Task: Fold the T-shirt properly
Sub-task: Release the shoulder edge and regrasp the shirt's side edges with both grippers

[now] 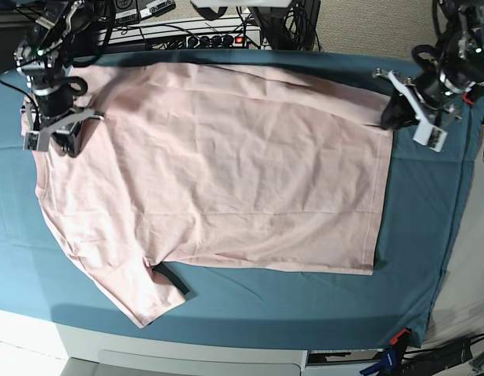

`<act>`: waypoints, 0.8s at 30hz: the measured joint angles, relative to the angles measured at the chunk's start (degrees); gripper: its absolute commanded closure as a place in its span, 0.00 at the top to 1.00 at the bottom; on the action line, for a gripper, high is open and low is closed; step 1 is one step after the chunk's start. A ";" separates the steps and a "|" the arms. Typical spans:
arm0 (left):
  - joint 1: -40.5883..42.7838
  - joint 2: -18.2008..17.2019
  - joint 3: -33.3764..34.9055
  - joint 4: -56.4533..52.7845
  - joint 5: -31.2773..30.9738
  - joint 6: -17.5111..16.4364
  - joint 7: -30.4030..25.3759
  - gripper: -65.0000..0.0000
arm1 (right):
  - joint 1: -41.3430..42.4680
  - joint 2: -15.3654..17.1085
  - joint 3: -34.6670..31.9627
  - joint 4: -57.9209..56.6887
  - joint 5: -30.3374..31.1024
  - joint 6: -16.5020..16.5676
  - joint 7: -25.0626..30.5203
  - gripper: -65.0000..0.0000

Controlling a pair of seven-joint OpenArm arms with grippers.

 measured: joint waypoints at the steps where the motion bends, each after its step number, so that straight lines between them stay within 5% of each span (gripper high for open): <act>1: -0.35 0.00 1.11 -0.66 0.44 -0.02 0.04 0.00 | 0.09 0.02 -0.13 0.00 -0.87 -0.90 0.63 0.00; 10: -5.31 -0.02 5.35 -3.41 6.62 0.26 -1.29 0.00 | 3.89 0.00 -0.15 -10.36 -3.69 -2.91 3.54 0.00; 24: -5.55 -0.66 5.35 -3.48 14.05 6.54 -4.52 0.00 | 12.41 0.00 -0.15 -18.95 -3.80 -2.93 4.07 0.00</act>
